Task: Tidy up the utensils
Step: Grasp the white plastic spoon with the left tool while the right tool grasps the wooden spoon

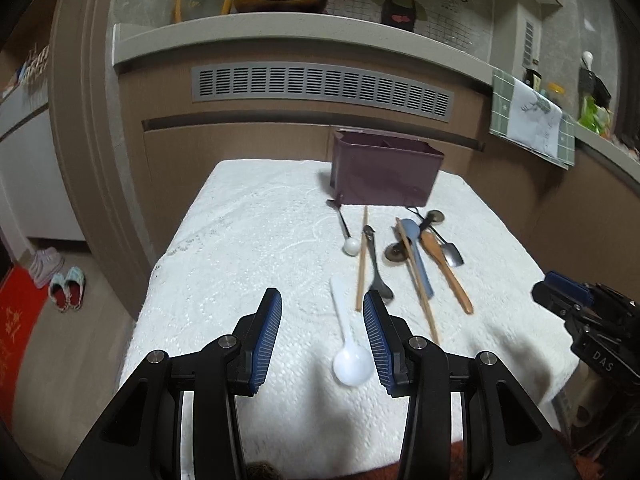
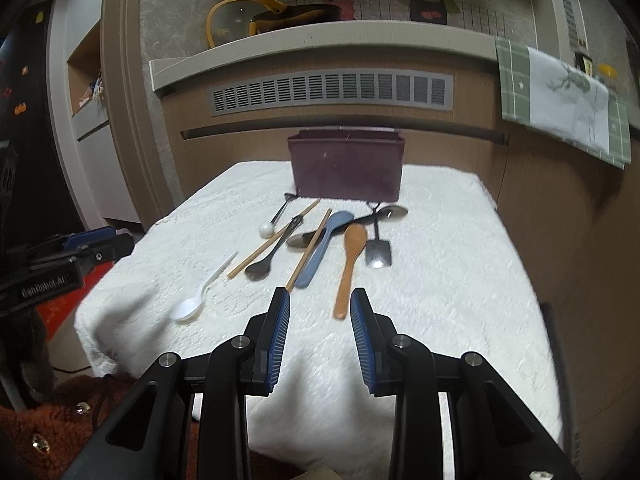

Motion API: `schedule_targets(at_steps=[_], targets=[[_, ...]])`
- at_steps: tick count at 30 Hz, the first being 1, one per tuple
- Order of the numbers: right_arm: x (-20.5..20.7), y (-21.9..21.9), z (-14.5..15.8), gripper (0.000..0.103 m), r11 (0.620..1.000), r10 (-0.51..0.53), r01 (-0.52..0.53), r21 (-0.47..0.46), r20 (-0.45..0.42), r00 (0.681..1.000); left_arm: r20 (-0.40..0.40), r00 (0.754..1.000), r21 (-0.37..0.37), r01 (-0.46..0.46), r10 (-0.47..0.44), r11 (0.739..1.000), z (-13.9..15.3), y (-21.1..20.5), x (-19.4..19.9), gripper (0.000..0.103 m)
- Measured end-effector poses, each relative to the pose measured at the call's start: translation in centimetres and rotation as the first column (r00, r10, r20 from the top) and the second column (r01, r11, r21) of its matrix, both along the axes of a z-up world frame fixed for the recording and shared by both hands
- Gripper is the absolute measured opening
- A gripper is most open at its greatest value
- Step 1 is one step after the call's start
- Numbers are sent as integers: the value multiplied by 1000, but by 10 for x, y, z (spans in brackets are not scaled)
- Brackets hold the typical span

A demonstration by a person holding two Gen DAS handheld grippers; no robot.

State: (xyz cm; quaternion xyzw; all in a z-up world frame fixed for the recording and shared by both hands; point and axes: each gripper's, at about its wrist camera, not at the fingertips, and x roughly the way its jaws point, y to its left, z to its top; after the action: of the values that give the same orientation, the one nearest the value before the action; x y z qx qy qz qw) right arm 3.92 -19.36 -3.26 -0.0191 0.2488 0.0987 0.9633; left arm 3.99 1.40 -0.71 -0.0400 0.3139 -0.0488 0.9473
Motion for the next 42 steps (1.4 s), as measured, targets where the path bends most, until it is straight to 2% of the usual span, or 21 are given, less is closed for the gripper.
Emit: schedule_targets(at_steps=[4,9,12,18,23,31,38,39,40,41,42], targets=[[17,-7,-1,30,999,-37,37,-23,2,999,-64,998,11,-3,3,1000,-15,6,22,44],[38,-16,-11,30,999,-48,47,-16,-58,997,-216,972,-35,85,-90,996,-42,-2,46,44],[43,-17,-18,30,999,-47,46,-12,-78,996,-248,961,-16,120,-120,993,-51,-12,43,44],[49,-17,-31,30,999,-39,40,2,-119,992,-310,943,-3,126,-121,992,-63,-23,54,43],[47,-15,-33,30,999,-36,36,1,-121,992,-307,944,49,139,-118,989,-61,-35,70,41],[47,-14,-34,30,997,-60,55,-52,-98,993,-339,934,67,147,-116,987,-73,-41,91,34],[61,-15,-34,30,996,-49,41,-74,-110,993,-348,931,35,129,-109,991,-74,-36,110,32],[64,-15,-32,30,997,-38,30,-72,-112,993,-347,931,31,132,-113,991,-74,-36,114,30],[69,-15,-30,30,998,-24,17,-63,-115,993,-344,932,34,134,-114,990,-73,-35,119,18],[74,-16,-27,30,999,-9,3,-47,-119,993,-341,933,30,133,-115,991,-73,-34,122,12],[80,-17,-23,30,1000,10,-13,-26,-120,993,-335,934,12,135,-123,991,-71,-33,125,10]])
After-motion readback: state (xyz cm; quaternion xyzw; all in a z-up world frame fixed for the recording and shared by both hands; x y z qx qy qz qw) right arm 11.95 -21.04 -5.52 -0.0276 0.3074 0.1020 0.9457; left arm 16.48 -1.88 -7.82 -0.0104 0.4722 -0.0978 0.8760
